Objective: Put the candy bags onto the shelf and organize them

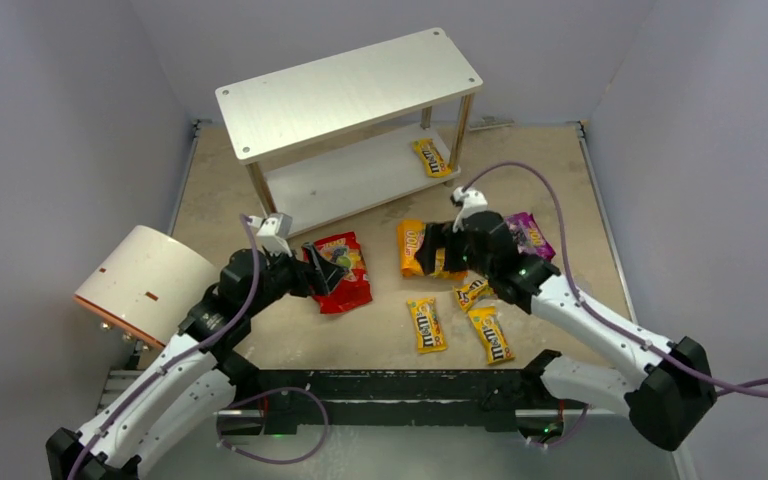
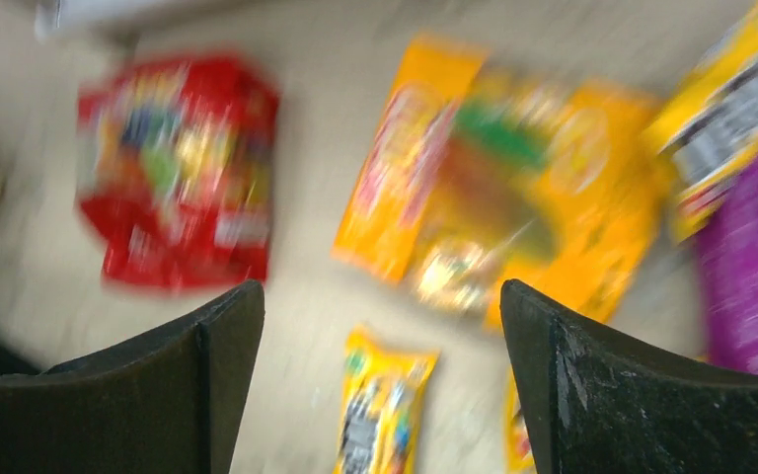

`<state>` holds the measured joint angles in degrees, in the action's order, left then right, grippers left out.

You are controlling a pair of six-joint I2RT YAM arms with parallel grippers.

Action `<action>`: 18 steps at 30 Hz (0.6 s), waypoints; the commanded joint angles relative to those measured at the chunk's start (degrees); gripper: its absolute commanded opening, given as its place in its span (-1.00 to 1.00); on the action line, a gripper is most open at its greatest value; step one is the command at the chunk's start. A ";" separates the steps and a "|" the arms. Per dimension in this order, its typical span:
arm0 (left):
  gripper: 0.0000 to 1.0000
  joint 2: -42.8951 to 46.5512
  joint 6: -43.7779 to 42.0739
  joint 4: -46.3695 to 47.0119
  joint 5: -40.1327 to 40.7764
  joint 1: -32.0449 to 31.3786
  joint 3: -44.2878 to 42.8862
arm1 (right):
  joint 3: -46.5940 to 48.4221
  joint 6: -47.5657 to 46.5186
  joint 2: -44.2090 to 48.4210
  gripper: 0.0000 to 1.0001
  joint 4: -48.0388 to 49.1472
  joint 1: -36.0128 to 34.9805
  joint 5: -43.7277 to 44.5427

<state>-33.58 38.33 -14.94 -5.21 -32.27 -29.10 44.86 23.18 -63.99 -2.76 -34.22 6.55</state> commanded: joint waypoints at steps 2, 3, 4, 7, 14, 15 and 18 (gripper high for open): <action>0.79 -4.09 -0.33 7.59 -3.48 0.15 0.09 | -4.79 7.20 1.52 0.70 -18.21 -12.70 -7.63; 0.79 -4.67 -0.42 7.85 -3.55 0.11 -0.28 | -5.24 8.38 0.84 0.66 -19.12 -14.44 -7.29; 0.79 -5.00 -0.63 7.92 -3.62 0.06 -0.44 | -5.63 9.54 0.34 0.64 -19.80 -15.41 -6.24; 0.79 -4.36 -1.61 6.87 -3.20 0.08 -1.57 | -8.43 10.39 0.13 0.50 -17.88 -15.79 -5.24; 0.79 -1.86 -1.76 5.36 -2.61 0.11 -1.83 | -12.15 10.60 -4.23 0.16 -14.51 -15.80 -6.37; 0.79 -1.76 -1.88 4.97 -2.61 0.11 -1.67 | -12.43 10.46 -5.00 0.16 -14.16 -15.79 -6.43; 0.79 -1.66 -1.55 5.01 -2.86 0.10 -1.33 | -13.34 10.40 -5.75 0.14 -12.54 -15.79 -6.40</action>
<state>-35.70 37.82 -11.27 -7.51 -32.27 -29.12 32.86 32.53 -68.95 -17.06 -50.13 0.45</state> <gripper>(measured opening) 0.894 0.579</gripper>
